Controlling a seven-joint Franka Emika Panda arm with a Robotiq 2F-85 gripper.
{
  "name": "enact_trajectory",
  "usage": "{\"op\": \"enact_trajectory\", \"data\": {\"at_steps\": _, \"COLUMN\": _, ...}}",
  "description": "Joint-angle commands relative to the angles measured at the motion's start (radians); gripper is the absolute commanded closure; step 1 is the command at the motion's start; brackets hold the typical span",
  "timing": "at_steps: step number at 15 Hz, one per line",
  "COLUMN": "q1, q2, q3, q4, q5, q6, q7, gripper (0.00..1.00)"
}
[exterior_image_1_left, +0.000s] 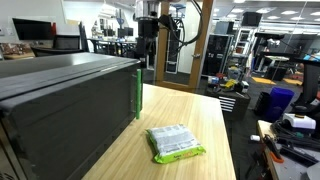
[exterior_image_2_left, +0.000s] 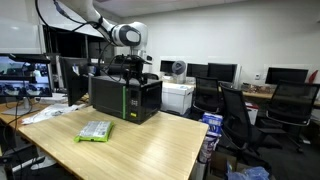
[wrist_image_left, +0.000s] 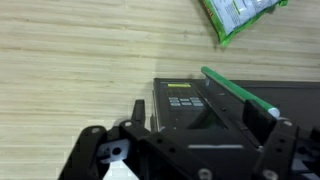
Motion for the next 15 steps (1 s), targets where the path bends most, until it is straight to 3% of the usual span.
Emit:
{"op": "enact_trajectory", "data": {"at_steps": 1, "q1": -0.003, "q2": -0.072, "q3": 0.006, "q4": -0.048, "q5": -0.013, "q6": -0.05, "q7": -0.078, "gripper": 0.0}}
{"op": "enact_trajectory", "data": {"at_steps": 3, "q1": 0.008, "q2": -0.114, "q3": -0.001, "q4": -0.126, "q5": -0.017, "q6": 0.078, "q7": -0.047, "gripper": 0.0}}
{"op": "enact_trajectory", "data": {"at_steps": 5, "q1": 0.016, "q2": -0.125, "q3": -0.002, "q4": -0.173, "q5": -0.014, "q6": 0.129, "q7": -0.017, "gripper": 0.0}}
{"op": "enact_trajectory", "data": {"at_steps": 9, "q1": 0.029, "q2": -0.139, "q3": 0.007, "q4": -0.258, "q5": -0.006, "q6": 0.101, "q7": -0.031, "gripper": 0.0}}
{"op": "enact_trajectory", "data": {"at_steps": 10, "q1": 0.025, "q2": -0.098, "q3": 0.004, "q4": -0.193, "q5": -0.001, "q6": 0.089, "q7": -0.037, "gripper": 0.0}}
{"op": "enact_trajectory", "data": {"at_steps": 15, "q1": 0.027, "q2": -0.092, "q3": 0.004, "q4": -0.192, "q5": -0.001, "q6": 0.089, "q7": -0.037, "gripper": 0.0}}
